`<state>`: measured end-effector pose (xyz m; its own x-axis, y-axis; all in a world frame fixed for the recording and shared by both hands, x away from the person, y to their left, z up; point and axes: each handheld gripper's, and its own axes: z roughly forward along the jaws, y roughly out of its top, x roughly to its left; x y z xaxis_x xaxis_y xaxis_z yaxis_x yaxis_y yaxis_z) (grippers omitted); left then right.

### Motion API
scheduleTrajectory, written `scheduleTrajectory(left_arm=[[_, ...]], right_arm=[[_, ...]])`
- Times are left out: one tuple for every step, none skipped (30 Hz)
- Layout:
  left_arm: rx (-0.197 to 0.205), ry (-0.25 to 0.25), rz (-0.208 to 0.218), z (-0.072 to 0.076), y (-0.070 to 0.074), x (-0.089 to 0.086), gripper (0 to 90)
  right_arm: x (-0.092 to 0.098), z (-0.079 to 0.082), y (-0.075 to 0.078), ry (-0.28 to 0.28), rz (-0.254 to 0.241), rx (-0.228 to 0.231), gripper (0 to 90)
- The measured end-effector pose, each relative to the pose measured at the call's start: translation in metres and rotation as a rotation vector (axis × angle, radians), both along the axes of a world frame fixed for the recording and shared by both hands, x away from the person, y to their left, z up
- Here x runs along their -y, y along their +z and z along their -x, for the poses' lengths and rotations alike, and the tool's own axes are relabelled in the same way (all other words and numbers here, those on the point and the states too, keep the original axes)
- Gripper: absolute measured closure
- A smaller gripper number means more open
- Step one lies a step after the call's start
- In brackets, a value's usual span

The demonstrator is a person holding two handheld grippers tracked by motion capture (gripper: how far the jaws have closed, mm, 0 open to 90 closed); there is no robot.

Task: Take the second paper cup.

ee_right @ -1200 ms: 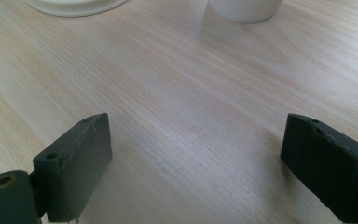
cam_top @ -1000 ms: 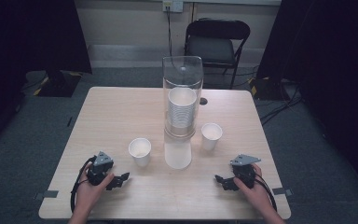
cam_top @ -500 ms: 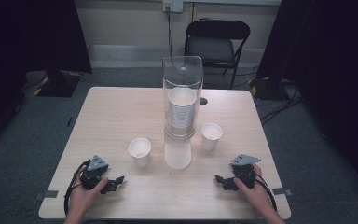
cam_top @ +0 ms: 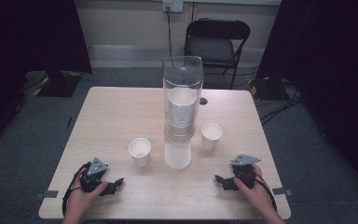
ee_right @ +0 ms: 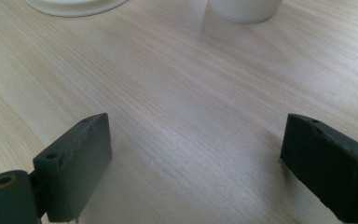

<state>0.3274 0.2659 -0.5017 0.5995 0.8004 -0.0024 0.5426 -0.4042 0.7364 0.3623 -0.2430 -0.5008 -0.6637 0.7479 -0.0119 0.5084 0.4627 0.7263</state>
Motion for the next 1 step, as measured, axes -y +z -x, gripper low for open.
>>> scheduleTrajectory(left_arm=[[-0.003, -0.002, -0.002, -0.0001, 0.0002, -0.0001, 14.1]], right_arm=[[0.0, 0.0, 0.0, 0.0, 0.0, 0.0, 8.0]])
